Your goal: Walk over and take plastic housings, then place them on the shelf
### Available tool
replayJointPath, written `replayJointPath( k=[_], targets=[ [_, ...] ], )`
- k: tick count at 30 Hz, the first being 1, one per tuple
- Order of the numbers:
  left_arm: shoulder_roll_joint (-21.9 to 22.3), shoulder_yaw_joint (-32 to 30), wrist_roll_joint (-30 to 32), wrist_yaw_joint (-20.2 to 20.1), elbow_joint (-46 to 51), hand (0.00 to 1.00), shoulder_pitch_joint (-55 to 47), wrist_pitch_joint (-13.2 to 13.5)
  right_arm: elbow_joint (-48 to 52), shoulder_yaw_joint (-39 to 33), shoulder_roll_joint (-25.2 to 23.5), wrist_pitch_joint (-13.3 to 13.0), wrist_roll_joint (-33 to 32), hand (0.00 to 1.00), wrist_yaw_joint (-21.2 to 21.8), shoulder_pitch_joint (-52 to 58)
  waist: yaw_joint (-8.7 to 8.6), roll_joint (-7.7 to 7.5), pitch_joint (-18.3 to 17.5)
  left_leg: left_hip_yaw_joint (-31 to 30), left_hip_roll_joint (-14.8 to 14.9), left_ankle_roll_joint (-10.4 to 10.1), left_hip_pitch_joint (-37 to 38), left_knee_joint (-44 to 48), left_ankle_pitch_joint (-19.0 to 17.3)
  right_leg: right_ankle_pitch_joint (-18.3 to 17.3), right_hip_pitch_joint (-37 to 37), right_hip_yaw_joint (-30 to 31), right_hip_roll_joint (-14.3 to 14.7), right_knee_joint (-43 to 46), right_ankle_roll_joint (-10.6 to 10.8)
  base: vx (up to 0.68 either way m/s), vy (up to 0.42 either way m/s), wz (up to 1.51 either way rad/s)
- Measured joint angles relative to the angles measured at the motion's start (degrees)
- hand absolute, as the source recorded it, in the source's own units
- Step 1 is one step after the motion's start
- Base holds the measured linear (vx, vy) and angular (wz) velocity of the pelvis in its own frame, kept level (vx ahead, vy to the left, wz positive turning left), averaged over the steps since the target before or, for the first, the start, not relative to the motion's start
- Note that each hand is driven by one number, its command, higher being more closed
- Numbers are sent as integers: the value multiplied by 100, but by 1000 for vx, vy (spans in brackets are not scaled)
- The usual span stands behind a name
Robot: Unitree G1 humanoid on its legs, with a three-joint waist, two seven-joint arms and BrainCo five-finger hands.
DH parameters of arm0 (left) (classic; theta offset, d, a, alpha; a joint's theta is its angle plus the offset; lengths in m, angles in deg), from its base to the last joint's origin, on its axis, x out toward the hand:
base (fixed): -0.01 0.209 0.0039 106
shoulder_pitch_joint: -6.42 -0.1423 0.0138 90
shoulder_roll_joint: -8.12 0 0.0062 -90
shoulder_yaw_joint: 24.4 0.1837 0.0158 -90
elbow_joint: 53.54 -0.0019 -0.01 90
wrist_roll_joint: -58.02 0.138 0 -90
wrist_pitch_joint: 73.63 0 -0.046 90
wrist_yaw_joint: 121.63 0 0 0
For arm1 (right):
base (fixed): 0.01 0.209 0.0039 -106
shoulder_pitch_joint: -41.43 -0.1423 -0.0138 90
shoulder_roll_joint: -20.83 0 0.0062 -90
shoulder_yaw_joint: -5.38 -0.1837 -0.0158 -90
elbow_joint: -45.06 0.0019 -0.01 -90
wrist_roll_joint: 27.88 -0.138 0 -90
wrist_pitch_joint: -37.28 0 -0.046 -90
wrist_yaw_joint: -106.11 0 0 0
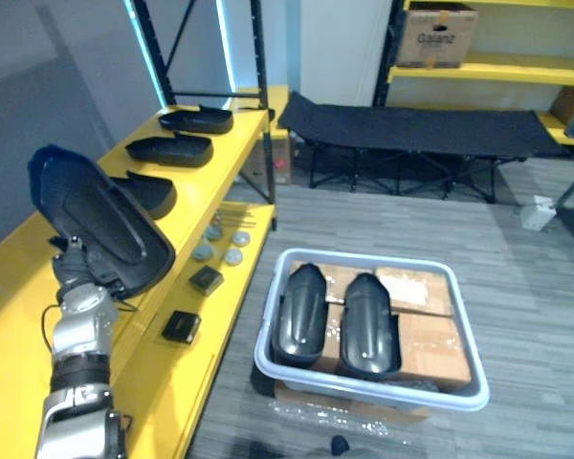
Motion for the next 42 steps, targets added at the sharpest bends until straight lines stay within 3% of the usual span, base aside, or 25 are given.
replayJointPath(
  k=[7,10,17,21,28,32,39,40,42],
  targets=[
    [-556,-113,284,236,-800,100,362,-466,-606,243,27,206,-189,0,473,0,19,29,-8,-78,-6,-2,-82,3,6,-138,-156,-142,-14,216,18,0,0,5],
    [-586,-267,360,265,-1063,100,430,-619,-726,328,41,225,-382,0,586,-9,2,16,-20,-185,-12,1,-149,28,31,-139,-191,-240,-23,214,19,21,-12,14],
    [-807,-265,599,477,-1581,100,583,-1058,-934,580,174,340,-673,0,587,-80,3,25,-3,-325,-53,-2,-391,96,46,-140,-351,-344,-52,234,18,12,-4,8],
    [-985,-265,658,726,-1749,100,740,-1279,-1029,600,176,329,-818,0,529,-172,-15,2,213,-394,-77,16,-436,149,57,-163,-361,-413,-97,294,19,-37,5,8],
    [-1042,-336,642,1313,-1892,100,819,-1358,-1116,814,133,309,-935,0,324,-170,-29,-18,378,-501,-95,47,-605,154,78,-219,-542,-464,-90,412,21,-18,-2,6],
    [-1048,-496,600,1640,-2075,100,973,-1468,-1119,831,48,170,-1040,0,283,-176,-32,-9,429,-505,-98,48,-602,154,78,-219,-538,-457,-84,408,21,42,4,0],
    [-1094,-501,379,1783,-2077,100,1064,-1479,-1115,1048,17,160,-1152,0,206,-215,-31,53,688,-501,-102,54,-607,186,72,-221,-537,-447,-92,418,17,0,0,0],
    [-1094,-502,379,1780,-2077,0,1065,-1478,-1112,1048,19,160,-1163,0,202,-242,-30,63,743,-501,-96,63,-619,236,53,-223,-537,-443,-91,435,14,-31,-4,-1],
    [-1094,-502,379,1762,-2078,0,1065,-1478,-1105,1049,20,157,-1274,0,196,-273,-28,78,798,-498,-90,58,-623,265,42,-225,-540,-438,-88,458,11,-16,-1,-1]
  ],
)
